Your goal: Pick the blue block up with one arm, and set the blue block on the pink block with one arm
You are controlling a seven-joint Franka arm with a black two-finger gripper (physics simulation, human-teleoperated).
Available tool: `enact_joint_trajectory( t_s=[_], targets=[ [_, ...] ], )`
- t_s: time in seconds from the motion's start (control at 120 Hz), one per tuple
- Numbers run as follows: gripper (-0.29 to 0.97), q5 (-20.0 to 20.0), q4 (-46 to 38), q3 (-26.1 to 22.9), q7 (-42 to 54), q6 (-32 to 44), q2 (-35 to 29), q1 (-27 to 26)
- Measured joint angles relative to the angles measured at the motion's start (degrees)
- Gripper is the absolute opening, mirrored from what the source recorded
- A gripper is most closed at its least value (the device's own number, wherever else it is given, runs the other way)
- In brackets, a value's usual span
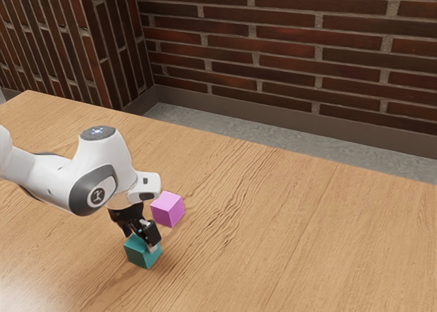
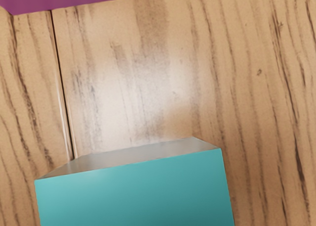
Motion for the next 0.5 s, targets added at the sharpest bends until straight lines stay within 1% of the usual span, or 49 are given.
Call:
enact_joint_trajectory(
  t_s=[0.267,0.5],
  targets=[
    [0.68,-0.08,0.81,0.00,0.37,0.39,1.81,-0.01],
    [0.68,-0.20,0.88,0.34,0.55,0.54,2.17,-0.13]
  ],
)
